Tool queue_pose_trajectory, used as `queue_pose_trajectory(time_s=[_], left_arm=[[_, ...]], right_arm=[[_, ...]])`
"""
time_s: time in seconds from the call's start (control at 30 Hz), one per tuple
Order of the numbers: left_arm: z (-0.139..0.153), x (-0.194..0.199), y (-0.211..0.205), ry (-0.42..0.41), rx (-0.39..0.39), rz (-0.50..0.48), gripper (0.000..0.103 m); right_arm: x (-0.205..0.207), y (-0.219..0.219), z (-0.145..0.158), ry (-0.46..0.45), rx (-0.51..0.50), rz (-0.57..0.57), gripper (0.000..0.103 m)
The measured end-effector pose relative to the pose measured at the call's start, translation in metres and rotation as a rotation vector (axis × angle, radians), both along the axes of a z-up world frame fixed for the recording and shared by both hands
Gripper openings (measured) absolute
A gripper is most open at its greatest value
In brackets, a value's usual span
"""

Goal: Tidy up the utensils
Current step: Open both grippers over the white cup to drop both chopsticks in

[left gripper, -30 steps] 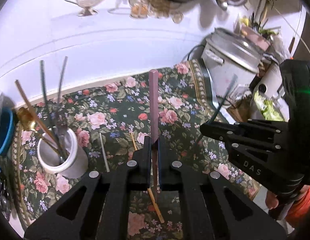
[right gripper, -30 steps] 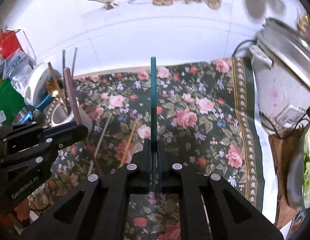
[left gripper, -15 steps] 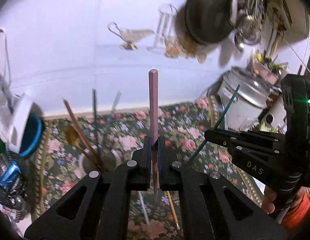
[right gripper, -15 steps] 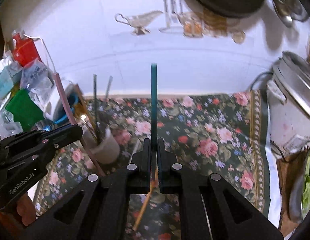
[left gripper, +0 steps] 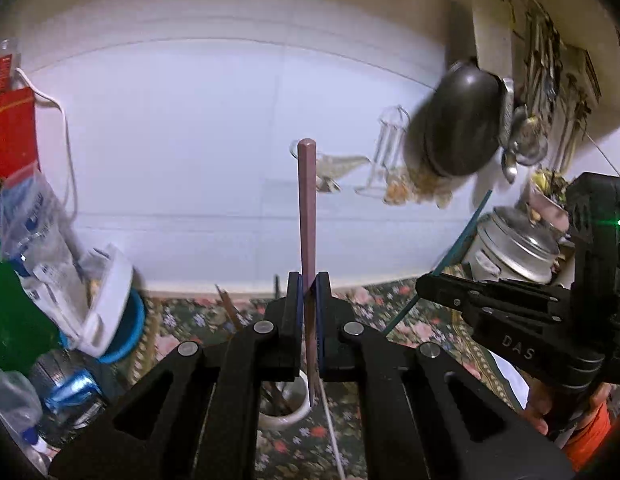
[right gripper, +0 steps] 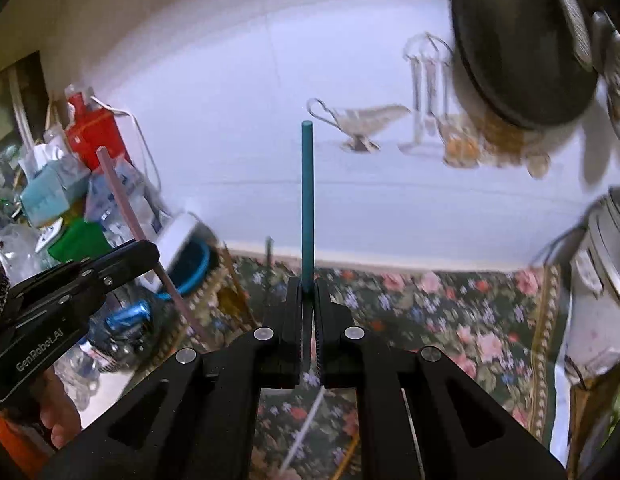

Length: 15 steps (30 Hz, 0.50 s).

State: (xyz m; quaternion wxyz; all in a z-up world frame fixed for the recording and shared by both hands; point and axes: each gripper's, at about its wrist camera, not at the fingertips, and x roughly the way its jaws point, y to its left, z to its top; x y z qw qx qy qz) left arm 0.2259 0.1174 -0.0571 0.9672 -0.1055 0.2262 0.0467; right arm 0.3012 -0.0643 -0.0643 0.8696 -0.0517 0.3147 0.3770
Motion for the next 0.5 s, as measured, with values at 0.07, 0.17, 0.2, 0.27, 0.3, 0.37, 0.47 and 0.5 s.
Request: queue_pose_trajectory(time_s=[0.07, 0.17, 0.2, 0.27, 0.3, 0.37, 0.47, 0.5], left_arm=[[0.002, 0.0, 0.007, -0.005, -0.001, 0.013, 0.004], [0.0, 0.005, 0.021, -0.005, -0.021, 0.021, 0.004], [-0.002, 0.007, 0.026, -0.001, -0.033, 0.018, 0.004], [-0.007, 0.011, 0.032, 0.004, -0.043, 0.025, 0.004], [-0.01, 0.013, 0.034, 0.009, -0.043, 0.03, 0.004], [-0.018, 0.017, 0.039, 0.019, -0.051, 0.032, 0.004], [-0.034, 0.025, 0.046, 0.053, -0.056, 0.042, 0.004], [-0.039, 0.028, 0.047, 0.065, -0.062, 0.041, 0.004]], right_arm=[[-0.002, 0.008, 0.006, -0.011, 0.01, 0.017, 0.005], [-0.004, 0.02, 0.009, -0.023, 0.02, 0.035, 0.005], [-0.003, 0.024, 0.008, -0.023, 0.019, 0.04, 0.005], [-0.003, 0.033, 0.004, -0.013, 0.016, 0.05, 0.005], [-0.003, 0.037, 0.001, -0.008, 0.012, 0.055, 0.005], [-0.003, 0.045, -0.008, 0.004, 0.002, 0.061, 0.005], [0.0, 0.057, -0.026, 0.035, -0.036, 0.066, 0.005], [0.001, 0.06, -0.032, 0.045, -0.049, 0.067, 0.005]])
